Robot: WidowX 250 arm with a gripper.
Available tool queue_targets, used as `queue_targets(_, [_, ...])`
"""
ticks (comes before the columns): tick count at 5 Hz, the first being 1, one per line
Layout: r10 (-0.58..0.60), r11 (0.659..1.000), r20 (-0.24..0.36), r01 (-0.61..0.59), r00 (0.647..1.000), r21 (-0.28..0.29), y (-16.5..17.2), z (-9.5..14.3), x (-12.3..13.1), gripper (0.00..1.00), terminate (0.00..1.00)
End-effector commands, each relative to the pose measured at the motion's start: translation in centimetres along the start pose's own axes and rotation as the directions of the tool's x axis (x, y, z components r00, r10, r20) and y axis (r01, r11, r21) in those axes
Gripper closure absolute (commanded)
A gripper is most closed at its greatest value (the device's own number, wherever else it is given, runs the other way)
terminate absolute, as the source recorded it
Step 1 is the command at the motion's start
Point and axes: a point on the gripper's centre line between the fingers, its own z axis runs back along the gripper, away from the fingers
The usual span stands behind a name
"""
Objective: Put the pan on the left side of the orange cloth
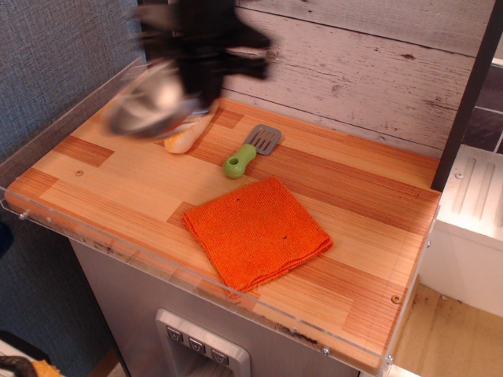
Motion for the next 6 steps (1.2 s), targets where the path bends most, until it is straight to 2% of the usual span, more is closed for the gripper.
queue_targets(1, [0.167,0.984,-0.012,-0.165,0.986,0.066,8.3,-2.0,0.0,1.00,0.00])
queue_targets(2, [0.175,0.982,-0.039,-0.172,0.984,0.083,10.4,-4.2,1.2,1.00,0.00])
queue_targets(3, [0.166,0.984,-0.080,-0.159,0.983,0.079,9.1,-7.0,1.3,1.00,0.00])
queue_targets(5, [0.126,0.992,-0.149,-0.120,0.981,0.048,7.1,-9.9,-0.3,1.00,0.00])
queue_targets(6, [0.154,0.988,-0.182,-0.148,0.971,0.047,7.1,-10.4,-1.0,1.00,0.00])
